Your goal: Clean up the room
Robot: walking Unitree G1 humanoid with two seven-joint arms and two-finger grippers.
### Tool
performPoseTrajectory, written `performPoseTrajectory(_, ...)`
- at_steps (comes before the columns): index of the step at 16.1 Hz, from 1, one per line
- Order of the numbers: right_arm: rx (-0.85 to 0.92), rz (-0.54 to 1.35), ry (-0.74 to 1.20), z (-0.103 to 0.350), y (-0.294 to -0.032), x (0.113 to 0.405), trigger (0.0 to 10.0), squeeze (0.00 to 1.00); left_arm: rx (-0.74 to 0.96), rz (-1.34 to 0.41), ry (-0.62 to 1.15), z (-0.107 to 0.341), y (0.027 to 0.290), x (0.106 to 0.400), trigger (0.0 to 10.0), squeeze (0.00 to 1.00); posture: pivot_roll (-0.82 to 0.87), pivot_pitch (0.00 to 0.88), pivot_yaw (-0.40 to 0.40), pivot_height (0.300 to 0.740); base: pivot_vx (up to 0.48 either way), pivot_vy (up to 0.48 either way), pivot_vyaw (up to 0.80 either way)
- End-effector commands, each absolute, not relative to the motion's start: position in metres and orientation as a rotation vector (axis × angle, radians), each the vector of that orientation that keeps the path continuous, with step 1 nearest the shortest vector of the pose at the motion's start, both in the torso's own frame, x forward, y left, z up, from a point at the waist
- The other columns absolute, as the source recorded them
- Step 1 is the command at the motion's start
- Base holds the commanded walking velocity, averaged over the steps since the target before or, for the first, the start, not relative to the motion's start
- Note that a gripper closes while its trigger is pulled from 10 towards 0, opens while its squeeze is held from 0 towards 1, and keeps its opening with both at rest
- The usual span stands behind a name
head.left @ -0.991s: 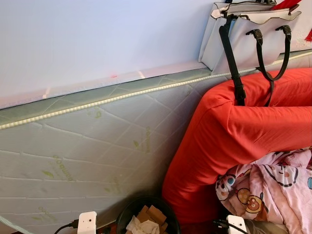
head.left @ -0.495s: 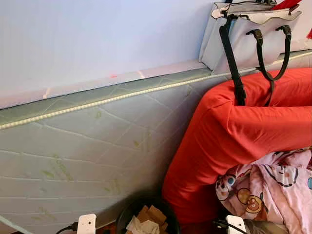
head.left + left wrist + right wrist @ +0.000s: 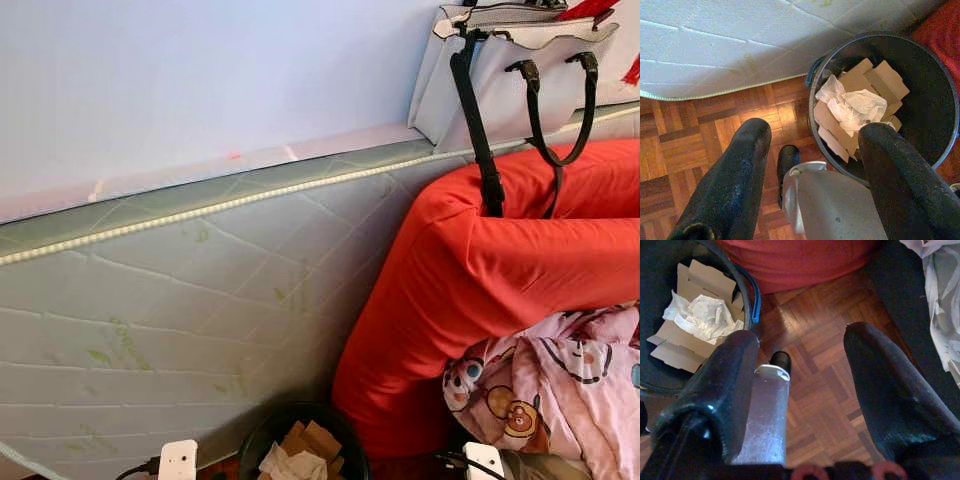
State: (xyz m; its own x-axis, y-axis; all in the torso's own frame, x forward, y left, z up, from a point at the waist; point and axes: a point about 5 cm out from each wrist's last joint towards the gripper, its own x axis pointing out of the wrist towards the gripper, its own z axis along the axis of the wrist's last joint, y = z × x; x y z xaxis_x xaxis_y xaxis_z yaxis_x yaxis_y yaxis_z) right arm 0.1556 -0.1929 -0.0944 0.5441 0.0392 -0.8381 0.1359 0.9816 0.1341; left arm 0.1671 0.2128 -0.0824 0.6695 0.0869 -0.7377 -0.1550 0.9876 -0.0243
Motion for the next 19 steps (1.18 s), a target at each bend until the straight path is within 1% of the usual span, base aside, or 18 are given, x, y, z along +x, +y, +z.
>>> performPoseTrajectory(1,0.194,-0.067,1.007,-0.0955,-0.1938,0.1529,10.0,0.0,-0.088,0.136,0.831,-0.0838,0.2113,0.1641,10.0,0.0,0.11,0.0,-0.082,0.74,-0.281,0.0,0.0)
performPoseTrajectory(8,0.191,-0.061,1.006,-0.0951,-0.1933,0.1541,10.0,0.0,-0.091,0.137,0.831,-0.0838,0.2104,0.1648,10.0,0.0,0.11,0.0,-0.086,0.74,-0.223,0.0,0.0)
performPoseTrajectory(19,0.194,-0.065,1.002,-0.0946,-0.1937,0.1554,10.0,0.0,-0.092,0.151,0.82,-0.0829,0.2114,0.1658,10.0,0.0,0.11,0.007,-0.092,0.74,0.0,0.0,0.0)
